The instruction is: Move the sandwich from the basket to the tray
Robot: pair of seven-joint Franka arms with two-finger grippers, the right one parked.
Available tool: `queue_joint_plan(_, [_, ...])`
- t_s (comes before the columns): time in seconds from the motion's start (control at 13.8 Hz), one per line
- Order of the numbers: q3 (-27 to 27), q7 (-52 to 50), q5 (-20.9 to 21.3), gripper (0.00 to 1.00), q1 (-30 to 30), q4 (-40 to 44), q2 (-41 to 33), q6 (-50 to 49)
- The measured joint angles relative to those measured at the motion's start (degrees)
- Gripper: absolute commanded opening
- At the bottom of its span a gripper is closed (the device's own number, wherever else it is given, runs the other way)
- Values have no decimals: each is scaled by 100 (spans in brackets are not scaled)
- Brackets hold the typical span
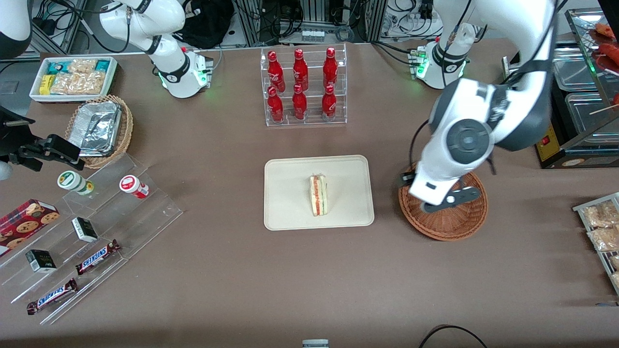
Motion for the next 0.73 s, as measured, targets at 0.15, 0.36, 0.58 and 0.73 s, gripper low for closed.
queue_joint_plan(0.15, [-227, 419, 0, 100, 419, -74, -244, -217])
queue_joint_plan(0.36, [-742, 946, 2, 100, 1136, -114, -493, -446])
queue_joint_plan(0.58, [-1199, 1475, 5, 100, 1860, -118, -715, -773])
queue_joint_plan(0.73, [-1359, 1883, 6, 100, 2223, -130, -891, -940])
